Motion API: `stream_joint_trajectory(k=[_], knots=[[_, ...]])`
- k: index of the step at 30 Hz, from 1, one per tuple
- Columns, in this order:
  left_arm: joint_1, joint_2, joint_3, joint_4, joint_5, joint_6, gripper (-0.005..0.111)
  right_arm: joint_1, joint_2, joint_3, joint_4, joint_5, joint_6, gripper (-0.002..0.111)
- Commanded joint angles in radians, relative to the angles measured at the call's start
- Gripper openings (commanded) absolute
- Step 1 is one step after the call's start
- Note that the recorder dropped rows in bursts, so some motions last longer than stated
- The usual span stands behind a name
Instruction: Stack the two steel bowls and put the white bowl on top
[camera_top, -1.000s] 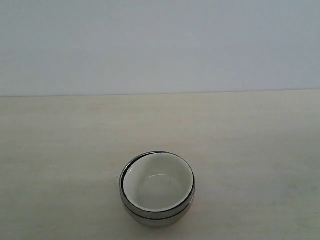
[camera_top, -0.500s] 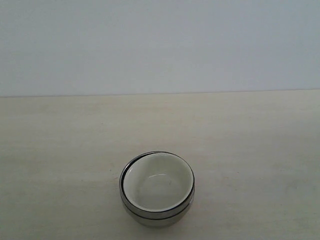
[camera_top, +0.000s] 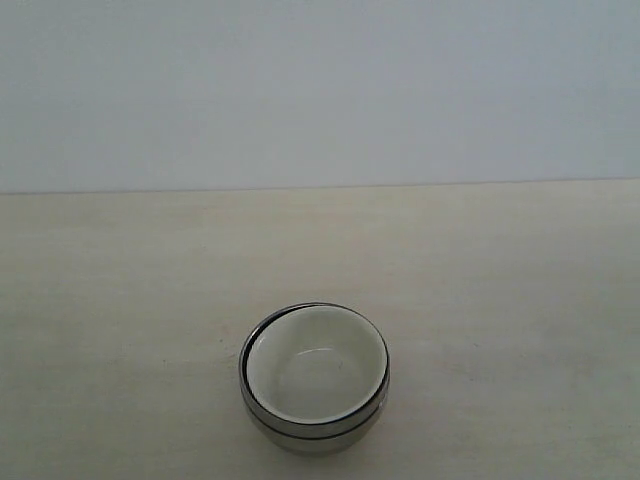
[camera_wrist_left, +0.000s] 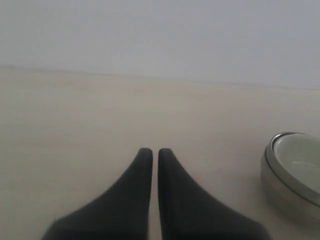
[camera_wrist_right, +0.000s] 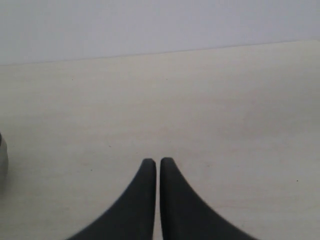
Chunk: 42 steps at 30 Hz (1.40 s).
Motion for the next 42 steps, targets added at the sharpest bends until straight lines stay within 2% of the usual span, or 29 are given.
stream_joint_trajectory(k=[1, 3, 6, 42], knots=[[0.002, -0.003, 0.004, 0.180, 0.028, -0.175, 0.004, 0.003, -0.005, -0.001, -0.004, -0.007, 0.000, 0.000], [0.002, -0.003, 0.004, 0.250, 0.016, -0.240, 0.004, 0.003, -0.005, -0.001, -0.004, -0.007, 0.000, 0.000], [0.002, -0.003, 0.004, 0.233, 0.014, -0.325, 0.004, 0.003, -0.005, -0.001, -0.004, -0.007, 0.000, 0.000], [0.002, -0.003, 0.004, 0.235, 0.014, -0.323, 0.004, 0.003, -0.005, -0.001, -0.004, -0.007, 0.000, 0.000]])
